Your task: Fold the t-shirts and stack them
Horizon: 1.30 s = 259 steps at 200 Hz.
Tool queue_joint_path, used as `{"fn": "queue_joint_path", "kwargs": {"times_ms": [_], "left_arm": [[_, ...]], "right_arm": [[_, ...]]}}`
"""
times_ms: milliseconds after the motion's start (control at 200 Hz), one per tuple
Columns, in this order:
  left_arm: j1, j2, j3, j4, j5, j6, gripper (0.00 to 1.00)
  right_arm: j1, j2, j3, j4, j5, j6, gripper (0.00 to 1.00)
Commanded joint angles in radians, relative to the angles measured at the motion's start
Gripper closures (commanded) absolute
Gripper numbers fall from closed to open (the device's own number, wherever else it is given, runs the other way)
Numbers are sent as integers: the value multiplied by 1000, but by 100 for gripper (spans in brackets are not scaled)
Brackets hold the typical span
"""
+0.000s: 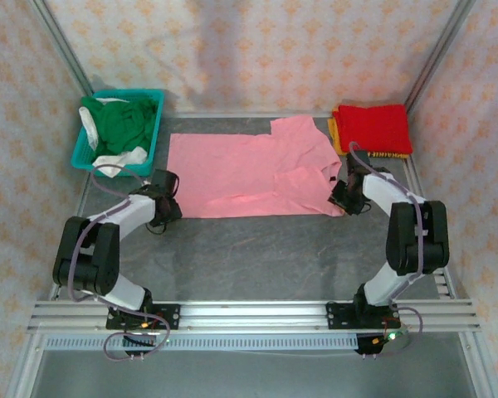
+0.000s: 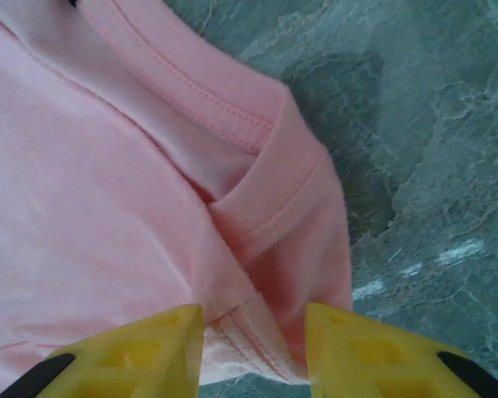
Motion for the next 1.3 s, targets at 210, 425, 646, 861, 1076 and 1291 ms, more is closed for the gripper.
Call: {"fn": "queue_joint_path", "kwargs": {"times_ms": [210,425,646,861,1076,1291], "left_arm": [[34,27,-7,-53,-21,-4,56],[41,31,1,-57,-31,7,56],[89,55,24,-86,-36,12,56],[99,88,77,-129,-42,36,57],[102,103,104,-150,-53,49,57],[101,30,103,-176,-49,37,54]], "right_arm": [[-6,17,-16,32,14,-58,72],[-26,58,-10,70,6,-66,89],[-57,48,33,53,33,-77,100],[-97,71,75,14,70,-92,100],[-120,125,90,-7,48,-101,93],[-121,68,98,-32,84,-85,68]]}}
